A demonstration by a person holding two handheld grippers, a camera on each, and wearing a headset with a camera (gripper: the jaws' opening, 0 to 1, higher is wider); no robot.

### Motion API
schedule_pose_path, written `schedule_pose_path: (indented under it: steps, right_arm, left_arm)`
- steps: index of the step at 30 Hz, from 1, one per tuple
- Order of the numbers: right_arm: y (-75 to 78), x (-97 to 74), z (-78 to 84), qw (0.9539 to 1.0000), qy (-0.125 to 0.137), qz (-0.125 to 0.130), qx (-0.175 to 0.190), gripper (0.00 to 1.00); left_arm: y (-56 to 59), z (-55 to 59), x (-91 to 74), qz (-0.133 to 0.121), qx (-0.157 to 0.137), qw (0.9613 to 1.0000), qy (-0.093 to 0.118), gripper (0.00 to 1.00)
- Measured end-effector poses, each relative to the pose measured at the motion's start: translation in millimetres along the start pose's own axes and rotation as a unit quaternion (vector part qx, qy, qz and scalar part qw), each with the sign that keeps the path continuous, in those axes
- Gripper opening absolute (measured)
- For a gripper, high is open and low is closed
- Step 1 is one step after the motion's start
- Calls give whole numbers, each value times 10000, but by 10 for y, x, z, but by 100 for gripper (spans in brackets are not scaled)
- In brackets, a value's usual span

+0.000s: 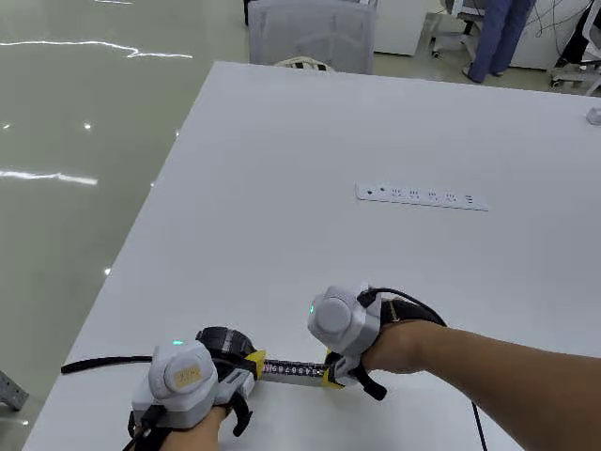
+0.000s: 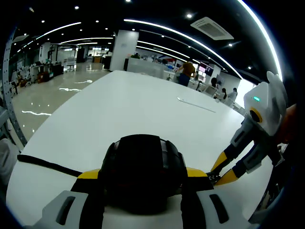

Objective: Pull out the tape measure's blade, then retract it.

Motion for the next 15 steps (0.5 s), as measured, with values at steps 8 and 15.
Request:
schedule_pose_path:
  steps: [8, 15]
  right_arm:
    - [6, 23, -46, 10000, 50, -17, 85, 15]
    - [17, 28, -61, 10000, 79, -8, 37, 14]
  left_arm:
    - [-2, -1, 6, -35, -14, 10000, 3, 62]
    - [2, 0, 4, -48, -38, 10000, 5, 62]
Point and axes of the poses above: the centre of the closed fingertips' face, and the gripper's own axes: x roughly forward along the fingers, y roughly to its right, z roughly out of its underside, the point moved 7 cm from there along -x, roughly backward along the fingers, and after that the axes turned 8 degrees about -y, right-handed, at the moved point
